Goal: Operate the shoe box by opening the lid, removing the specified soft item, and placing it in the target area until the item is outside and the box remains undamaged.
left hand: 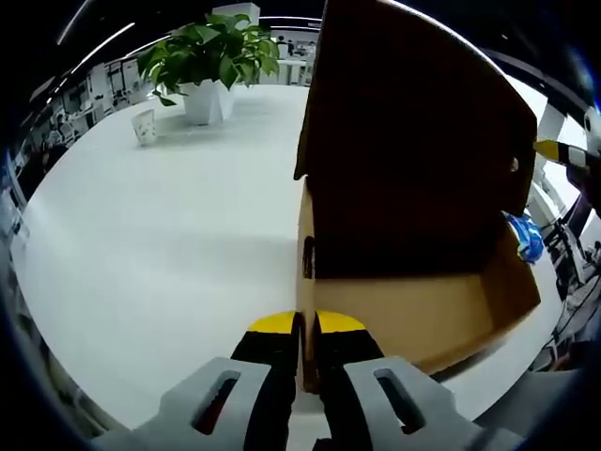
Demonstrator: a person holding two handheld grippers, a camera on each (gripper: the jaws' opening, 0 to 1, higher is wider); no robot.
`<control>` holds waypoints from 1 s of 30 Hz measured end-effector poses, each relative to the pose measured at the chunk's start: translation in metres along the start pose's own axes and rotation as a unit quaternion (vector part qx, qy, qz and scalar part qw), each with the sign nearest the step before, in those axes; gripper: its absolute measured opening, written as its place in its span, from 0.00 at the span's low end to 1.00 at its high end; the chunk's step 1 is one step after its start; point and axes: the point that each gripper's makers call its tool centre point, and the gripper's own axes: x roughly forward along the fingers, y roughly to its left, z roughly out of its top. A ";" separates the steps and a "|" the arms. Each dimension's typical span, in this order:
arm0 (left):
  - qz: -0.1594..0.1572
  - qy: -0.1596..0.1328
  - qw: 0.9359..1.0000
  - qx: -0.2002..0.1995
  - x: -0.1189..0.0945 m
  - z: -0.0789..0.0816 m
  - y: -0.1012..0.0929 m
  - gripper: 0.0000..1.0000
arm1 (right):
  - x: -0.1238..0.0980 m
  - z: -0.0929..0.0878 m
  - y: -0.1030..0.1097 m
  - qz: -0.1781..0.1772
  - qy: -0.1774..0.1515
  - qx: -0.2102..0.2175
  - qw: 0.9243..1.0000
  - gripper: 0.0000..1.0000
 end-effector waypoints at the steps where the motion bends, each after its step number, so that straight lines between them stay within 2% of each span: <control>1: 0.000 0.000 1.000 0.000 0.000 0.000 0.000 0.03 | -0.001 -0.001 0.001 0.000 0.000 0.000 1.000 0.00; 14: -0.009 -0.001 1.000 0.006 -0.005 -0.001 -0.002 0.03 | -0.019 -0.013 0.011 -0.003 -0.006 -0.026 1.000 0.00; 28: -0.066 -0.015 0.998 0.016 -0.008 -0.002 -0.004 0.07 | -0.033 -0.027 0.019 -0.011 -0.023 -0.018 1.000 0.00; 30: -0.076 -0.017 0.997 0.015 -0.008 -0.002 -0.005 0.08 | -0.036 -0.031 0.021 -0.013 -0.028 -0.005 1.000 0.00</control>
